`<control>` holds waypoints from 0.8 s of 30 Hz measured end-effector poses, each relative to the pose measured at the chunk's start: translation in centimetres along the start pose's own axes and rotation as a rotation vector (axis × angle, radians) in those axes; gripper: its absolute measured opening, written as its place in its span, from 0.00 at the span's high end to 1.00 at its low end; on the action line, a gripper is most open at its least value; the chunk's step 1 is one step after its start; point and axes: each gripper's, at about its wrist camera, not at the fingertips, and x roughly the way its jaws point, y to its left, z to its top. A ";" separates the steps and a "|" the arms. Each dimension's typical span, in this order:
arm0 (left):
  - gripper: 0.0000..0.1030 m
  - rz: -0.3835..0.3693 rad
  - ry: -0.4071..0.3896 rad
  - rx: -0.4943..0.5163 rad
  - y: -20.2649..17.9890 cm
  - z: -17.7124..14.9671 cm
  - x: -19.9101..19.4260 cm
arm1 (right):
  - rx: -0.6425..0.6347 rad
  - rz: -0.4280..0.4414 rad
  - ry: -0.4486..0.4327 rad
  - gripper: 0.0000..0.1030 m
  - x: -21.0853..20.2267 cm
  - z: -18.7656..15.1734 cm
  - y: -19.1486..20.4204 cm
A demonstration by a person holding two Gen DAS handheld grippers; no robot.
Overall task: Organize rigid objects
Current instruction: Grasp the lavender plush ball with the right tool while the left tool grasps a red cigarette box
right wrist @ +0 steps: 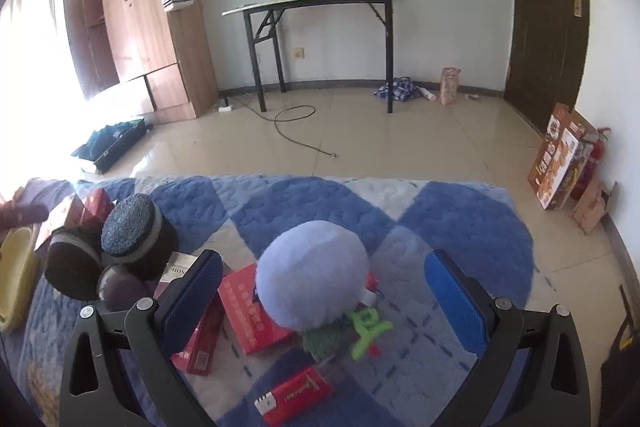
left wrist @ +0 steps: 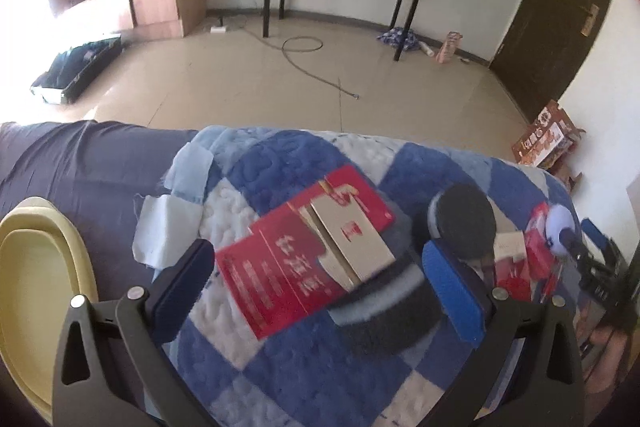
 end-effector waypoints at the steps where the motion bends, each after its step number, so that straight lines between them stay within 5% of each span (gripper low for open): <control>1: 0.00 0.016 0.010 0.001 0.1 0.2 0.1 | 0.001 -0.003 0.001 0.00 0.2 0.0 0.1; 5: 0.00 0.051 0.061 -0.014 0.8 0.2 1.2 | 0.001 0.004 -0.005 0.00 1.1 -0.3 0.3; 11: 0.00 -0.091 0.109 -0.155 1.9 0.3 2.6 | -0.041 -0.014 -0.031 0.00 0.9 -1.2 0.6; 24: 0.00 -0.127 0.115 -0.195 1.8 0.3 4.4 | -0.055 -0.012 -0.050 0.00 1.1 -1.7 -0.5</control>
